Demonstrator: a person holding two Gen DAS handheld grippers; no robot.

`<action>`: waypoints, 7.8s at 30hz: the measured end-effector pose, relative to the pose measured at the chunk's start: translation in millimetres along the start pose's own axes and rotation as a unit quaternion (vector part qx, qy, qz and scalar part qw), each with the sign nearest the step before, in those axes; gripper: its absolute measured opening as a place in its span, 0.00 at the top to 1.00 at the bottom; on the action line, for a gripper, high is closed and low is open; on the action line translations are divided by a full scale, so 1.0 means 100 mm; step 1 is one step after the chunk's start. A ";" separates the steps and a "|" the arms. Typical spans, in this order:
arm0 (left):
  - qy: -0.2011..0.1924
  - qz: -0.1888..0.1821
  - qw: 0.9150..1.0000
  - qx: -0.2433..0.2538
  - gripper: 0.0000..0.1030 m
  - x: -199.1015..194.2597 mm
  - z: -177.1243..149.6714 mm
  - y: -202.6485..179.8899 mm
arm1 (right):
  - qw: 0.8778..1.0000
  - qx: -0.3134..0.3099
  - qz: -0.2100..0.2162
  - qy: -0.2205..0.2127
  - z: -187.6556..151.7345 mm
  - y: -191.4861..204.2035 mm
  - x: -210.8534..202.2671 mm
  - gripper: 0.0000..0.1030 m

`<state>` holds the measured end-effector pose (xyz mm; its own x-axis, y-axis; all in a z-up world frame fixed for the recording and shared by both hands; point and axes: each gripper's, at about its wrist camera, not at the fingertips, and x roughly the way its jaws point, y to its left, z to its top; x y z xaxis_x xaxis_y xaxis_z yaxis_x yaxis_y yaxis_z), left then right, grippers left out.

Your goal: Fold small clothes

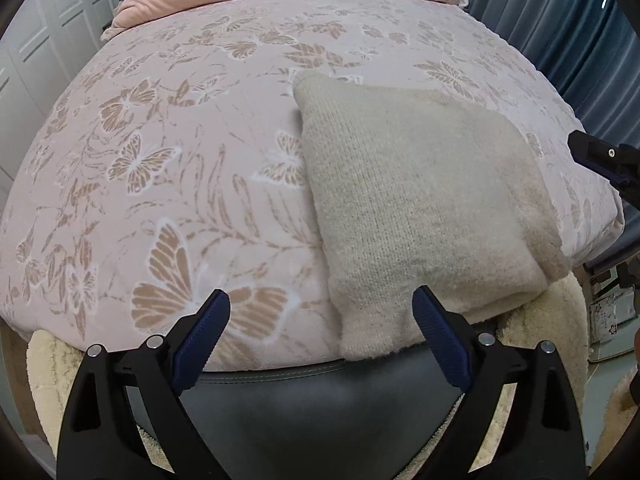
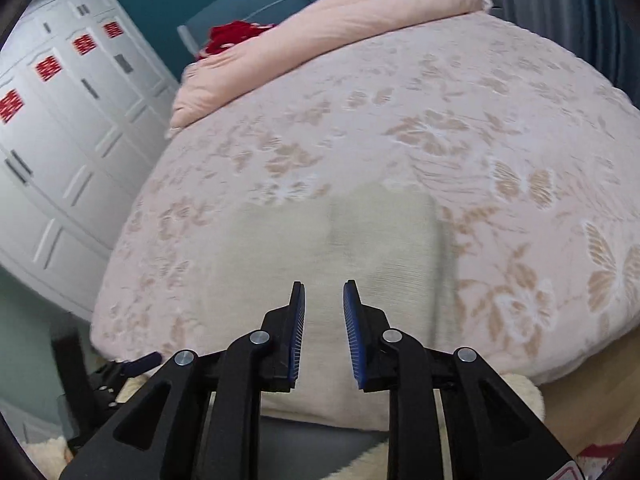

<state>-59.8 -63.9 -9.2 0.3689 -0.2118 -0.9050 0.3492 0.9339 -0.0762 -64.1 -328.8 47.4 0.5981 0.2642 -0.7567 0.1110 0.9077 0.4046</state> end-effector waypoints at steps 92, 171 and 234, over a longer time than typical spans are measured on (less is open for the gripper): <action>0.080 -0.124 0.983 -0.108 0.07 0.68 0.29 -0.02 | 0.988 0.066 -0.115 0.077 -0.20 -0.90 0.44 0.16; -0.086 -0.163 0.968 -0.173 0.09 -0.04 0.53 2.42 | 0.996 0.066 0.051 0.038 -0.09 0.75 1.44 0.17; -0.099 0.089 0.989 -0.067 0.11 0.03 0.06 1.22 | 0.980 -0.047 -0.186 -0.056 -0.88 1.26 0.99 0.25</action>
<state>-10.8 48.1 -18.3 0.5795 -0.0812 -0.8109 0.1521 0.9883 0.0097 -61.1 -159.6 -21.6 0.6136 -0.1235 -0.7799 0.2670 0.9620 0.0578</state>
